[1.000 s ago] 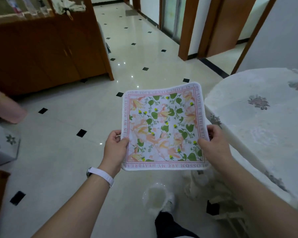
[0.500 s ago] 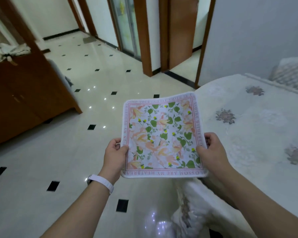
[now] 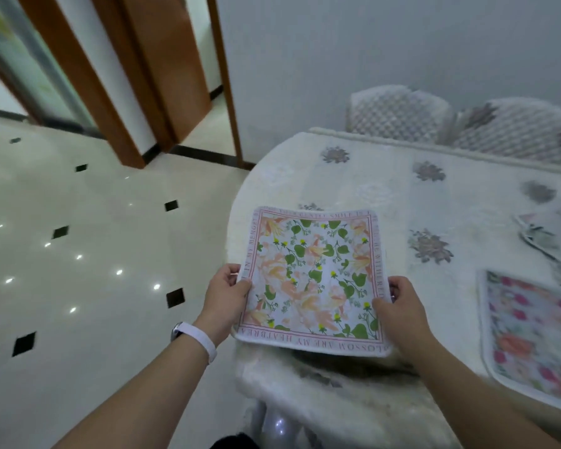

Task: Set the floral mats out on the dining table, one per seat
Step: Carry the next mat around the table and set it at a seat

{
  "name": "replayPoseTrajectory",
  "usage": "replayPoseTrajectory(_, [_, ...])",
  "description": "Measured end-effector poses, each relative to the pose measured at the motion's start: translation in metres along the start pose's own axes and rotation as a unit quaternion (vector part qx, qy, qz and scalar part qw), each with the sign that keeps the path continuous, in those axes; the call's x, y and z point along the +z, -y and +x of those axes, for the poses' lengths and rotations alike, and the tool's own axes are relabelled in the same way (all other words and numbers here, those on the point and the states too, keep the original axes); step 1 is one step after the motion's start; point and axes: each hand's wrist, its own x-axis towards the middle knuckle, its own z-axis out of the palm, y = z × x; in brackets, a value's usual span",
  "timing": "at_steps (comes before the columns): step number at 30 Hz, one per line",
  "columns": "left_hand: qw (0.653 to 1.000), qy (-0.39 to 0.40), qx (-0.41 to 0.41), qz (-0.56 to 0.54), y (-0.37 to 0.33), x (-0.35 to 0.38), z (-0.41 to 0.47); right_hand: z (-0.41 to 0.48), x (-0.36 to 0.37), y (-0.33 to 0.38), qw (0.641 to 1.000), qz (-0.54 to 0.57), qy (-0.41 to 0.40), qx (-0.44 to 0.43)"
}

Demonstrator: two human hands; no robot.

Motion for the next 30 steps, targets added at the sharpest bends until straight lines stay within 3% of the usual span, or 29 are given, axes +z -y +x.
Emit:
replayPoseTrajectory(6, [0.989, 0.133, 0.013, 0.065, -0.016, 0.033, 0.078, 0.019, 0.012, -0.009, 0.991, -0.008, -0.11, 0.081])
replayPoseTrajectory(14, [0.963, 0.244, 0.006, 0.115, 0.002, 0.08, 0.147, 0.037, 0.025, -0.02, 0.964, -0.033, -0.203, 0.17])
replayPoseTrajectory(21, [0.946, 0.27, 0.019, 0.175, 0.027, 0.125, 0.157, 0.049, 0.011, -0.047, 0.949, -0.048, -0.228, 0.212])
replayPoseTrajectory(30, [0.924, 0.249, 0.04, 0.288, 0.047, 0.162, 0.169, 0.094, -0.01, -0.087, 0.959, -0.068, -0.162, 0.224])
